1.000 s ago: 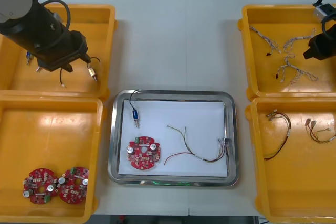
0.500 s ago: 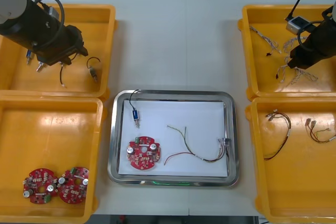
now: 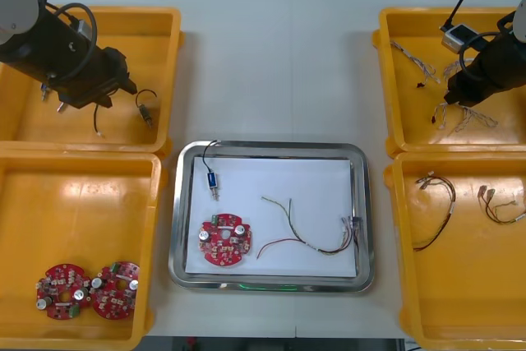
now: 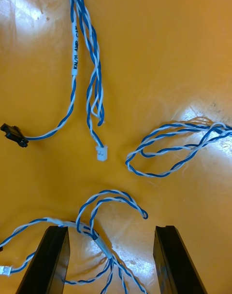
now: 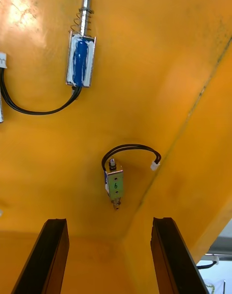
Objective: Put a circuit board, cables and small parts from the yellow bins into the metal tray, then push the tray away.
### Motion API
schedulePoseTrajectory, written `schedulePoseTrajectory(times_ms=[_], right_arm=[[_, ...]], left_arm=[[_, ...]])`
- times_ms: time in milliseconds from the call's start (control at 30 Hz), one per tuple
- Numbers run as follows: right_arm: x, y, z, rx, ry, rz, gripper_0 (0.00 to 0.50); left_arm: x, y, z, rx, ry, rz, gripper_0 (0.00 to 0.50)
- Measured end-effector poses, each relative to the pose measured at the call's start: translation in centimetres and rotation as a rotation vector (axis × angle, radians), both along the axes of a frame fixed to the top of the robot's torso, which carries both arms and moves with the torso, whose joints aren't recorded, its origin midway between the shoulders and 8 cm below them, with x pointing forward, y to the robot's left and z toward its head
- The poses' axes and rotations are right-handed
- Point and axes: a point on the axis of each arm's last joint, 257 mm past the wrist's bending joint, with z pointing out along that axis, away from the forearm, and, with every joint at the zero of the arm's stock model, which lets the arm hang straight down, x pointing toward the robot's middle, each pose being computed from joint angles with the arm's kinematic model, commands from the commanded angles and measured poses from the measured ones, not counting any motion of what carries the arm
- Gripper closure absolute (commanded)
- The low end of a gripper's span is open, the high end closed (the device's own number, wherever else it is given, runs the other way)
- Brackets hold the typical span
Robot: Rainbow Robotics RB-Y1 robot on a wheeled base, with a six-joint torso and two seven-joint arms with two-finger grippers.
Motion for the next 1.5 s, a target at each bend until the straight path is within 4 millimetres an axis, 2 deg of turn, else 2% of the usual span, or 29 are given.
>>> schedulePoseTrajectory(times_ms=[200,567,833,1033,1067,1100,1133,1167,1300,1367,1500], right_arm=[[-0.1,-0.1,-0.3,-0.011,0.004,0.019,0.000],[-1.0,-0.2,-2.0,0.009,0.025,0.014,0.000],[-0.9,-0.3,-2.7,0.022,0.011,0.009,0.000],[-0.9,-0.2,-2.8,0.035,0.005,0.010,0.000],[-0.9,-0.2,-2.8,0.037,0.004,0.010,0.051],[-0.9,-0.2,-2.8,0.038,0.003,0.012,0.174],[-0.9,-0.2,-2.8,0.038,0.004,0.017,0.320],[-1.0,-0.1,-2.9,0.040,0.004,0.024,0.375],[-1.1,0.2,-3.1,0.041,0.005,0.041,0.479],[-1.1,0.2,-3.1,0.042,0.006,0.041,0.500],[-1.1,0.2,-3.1,0.043,0.005,0.044,0.500]], left_arm=[[0.6,-0.1,-0.1,-0.011,-0.019,0.007,0.000],[0.5,-0.9,-2.0,0.026,-0.007,-0.020,0.000],[0.5,-0.2,-2.7,0.022,0.015,0.002,0.000],[1.3,0.1,-3.0,0.013,0.009,0.026,0.000],[1.4,0.1,-3.1,0.013,0.009,0.029,0.000],[1.6,0.1,-3.2,0.013,0.008,0.033,0.000],[1.8,0.0,-3.3,0.012,0.008,0.036,0.000],[2.0,-0.1,-3.4,0.010,0.007,0.039,0.000],[2.5,-0.6,-3.6,0.007,0.006,0.042,0.000],[2.5,-0.9,-3.6,0.003,0.004,0.038,0.000],[2.4,-1.5,-4.0,0.004,0.008,0.029,0.000]])
